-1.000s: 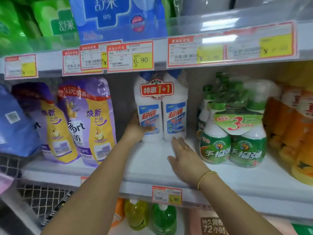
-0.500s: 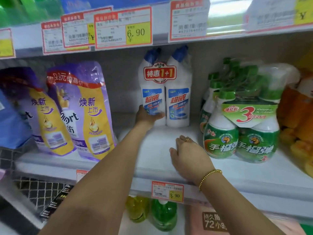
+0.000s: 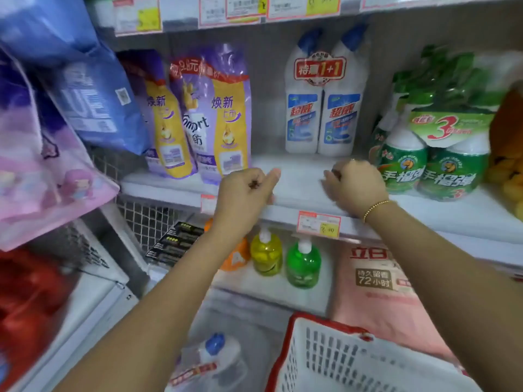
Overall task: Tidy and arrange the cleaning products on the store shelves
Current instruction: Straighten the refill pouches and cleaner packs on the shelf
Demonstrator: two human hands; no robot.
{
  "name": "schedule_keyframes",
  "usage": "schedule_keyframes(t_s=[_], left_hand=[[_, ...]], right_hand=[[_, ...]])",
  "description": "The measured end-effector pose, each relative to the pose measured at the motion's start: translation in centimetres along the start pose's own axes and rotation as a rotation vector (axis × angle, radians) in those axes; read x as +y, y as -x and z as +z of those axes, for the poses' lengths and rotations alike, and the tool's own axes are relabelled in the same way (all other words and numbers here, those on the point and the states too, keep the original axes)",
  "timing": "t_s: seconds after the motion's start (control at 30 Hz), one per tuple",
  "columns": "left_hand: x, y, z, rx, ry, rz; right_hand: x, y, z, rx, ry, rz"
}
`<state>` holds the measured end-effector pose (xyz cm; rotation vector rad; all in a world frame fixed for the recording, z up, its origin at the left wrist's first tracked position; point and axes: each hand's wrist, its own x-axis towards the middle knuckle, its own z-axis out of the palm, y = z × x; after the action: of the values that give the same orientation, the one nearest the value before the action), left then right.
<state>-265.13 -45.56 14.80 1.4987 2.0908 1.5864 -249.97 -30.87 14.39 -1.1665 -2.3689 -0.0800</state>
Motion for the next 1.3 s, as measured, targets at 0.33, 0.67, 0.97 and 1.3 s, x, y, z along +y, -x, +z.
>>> schedule_keyframes(t_s=[0.33, 0.67, 0.97, 1.3], left_hand=[[-15.3, 24.0, -13.8, 0.101, -0.076, -0.442], [-21.8, 28.0, -8.2, -0.115, -0.140, -0.549], [-22.1, 30.2, -8.8, 0.068, 0.121, -0.667], [-12.9, 24.8, -10.2, 0.114, 0.189, -0.475]], right_hand=[[-10.1, 10.6, 4.4, 0.018, -0.436, -0.362], [-16.7, 21.8, 16.3, -0.699, -0.420, -0.268], [-20.4, 21.7, 10.2, -0.582, -0.226, -0.660], [-16.3, 17.0, -6.2, -0.265, -0.545, -0.543]])
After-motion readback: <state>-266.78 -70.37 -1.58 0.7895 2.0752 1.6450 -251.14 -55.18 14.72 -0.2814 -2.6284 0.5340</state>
